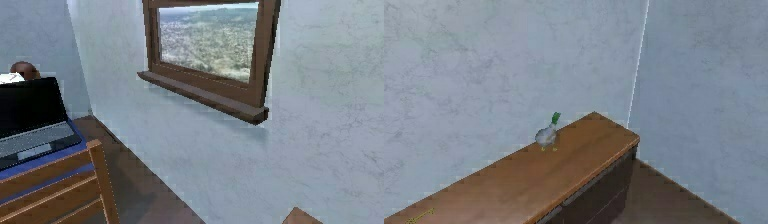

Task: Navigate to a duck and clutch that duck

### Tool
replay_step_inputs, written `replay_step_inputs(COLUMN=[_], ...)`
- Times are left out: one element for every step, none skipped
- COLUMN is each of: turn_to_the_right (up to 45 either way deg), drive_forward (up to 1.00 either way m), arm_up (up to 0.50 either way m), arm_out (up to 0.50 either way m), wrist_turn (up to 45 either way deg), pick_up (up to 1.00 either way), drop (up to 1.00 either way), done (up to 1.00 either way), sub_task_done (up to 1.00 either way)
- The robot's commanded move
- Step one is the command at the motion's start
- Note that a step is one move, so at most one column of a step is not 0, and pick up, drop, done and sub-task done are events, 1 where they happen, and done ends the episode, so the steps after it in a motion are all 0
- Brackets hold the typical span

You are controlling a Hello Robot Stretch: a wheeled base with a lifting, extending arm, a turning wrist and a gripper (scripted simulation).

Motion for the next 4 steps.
replay_step_inputs(turn_to_the_right=[0.0,0.0,0.0,0.0], drive_forward=[0.0,0.0,0.0,0.0], arm_up=[0.38,0.0,0.0,0.0], arm_out=[0.0,0.5,0.0,0.0], wrist_turn=[0.0,0.0,45.0,45.0], pick_up=[0.0,0.0,0.0,0.0], drop=[0.0,0.0,0.0,0.0], done=[0.0,0.0,0.0,0.0], sub_task_done=[0.0,0.0,0.0,0.0])
